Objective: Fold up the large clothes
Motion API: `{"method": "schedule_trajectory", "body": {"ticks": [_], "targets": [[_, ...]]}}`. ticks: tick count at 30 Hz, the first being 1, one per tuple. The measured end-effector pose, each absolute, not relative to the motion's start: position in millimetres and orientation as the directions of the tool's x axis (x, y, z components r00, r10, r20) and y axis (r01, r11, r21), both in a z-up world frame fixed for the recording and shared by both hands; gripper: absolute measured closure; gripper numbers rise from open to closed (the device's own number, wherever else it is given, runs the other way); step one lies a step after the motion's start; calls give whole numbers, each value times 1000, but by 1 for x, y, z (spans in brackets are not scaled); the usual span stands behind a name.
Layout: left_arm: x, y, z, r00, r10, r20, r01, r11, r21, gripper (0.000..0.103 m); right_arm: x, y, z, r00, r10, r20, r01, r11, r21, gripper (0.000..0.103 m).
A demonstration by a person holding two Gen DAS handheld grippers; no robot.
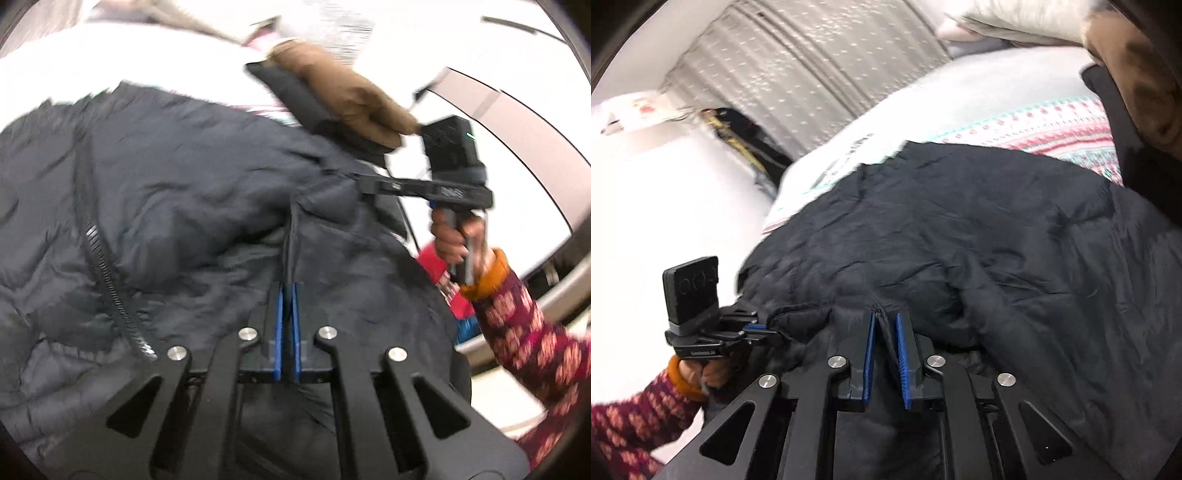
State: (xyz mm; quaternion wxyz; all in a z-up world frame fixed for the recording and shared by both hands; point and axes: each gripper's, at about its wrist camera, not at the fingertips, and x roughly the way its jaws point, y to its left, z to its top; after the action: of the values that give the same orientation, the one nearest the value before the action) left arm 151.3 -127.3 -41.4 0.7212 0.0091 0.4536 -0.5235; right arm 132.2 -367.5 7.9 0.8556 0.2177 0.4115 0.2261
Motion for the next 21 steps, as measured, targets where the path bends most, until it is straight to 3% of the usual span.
{"method": "schedule_trajectory", "body": {"ticks": [3,6,11,13,15,17,19,21], "targets": [[119,-130,-30,10,-728,-686,842,376,-387,98,114,-363,22,552,581,-598,-259,801,539,92],[93,-131,-39,-2,-653,-757,892,341,-296,98,90,-358,26,521,555,-648,-284,829,481,92],[71,-137,-68,-7,-482,-876,926,327,-188,97,55,-342,9,403,425,-810,-289,899,328,89],[67,-133,-64,11,-472,-881,930,328,-164,88,46,-339,5,380,384,-842,-293,913,284,87],[66,-128,-52,19,-503,-864,926,335,-175,64,34,-341,15,413,392,-822,-296,911,287,77],[65,-125,-34,47,-573,-818,918,348,-191,51,32,-344,27,463,405,-788,-281,911,303,59],[71,-129,-20,64,-641,-765,905,360,-226,47,35,-348,35,522,420,-742,-253,907,335,49],[76,-140,-14,56,-679,-732,887,370,-276,47,42,-346,34,540,429,-724,-231,903,363,49]]}}
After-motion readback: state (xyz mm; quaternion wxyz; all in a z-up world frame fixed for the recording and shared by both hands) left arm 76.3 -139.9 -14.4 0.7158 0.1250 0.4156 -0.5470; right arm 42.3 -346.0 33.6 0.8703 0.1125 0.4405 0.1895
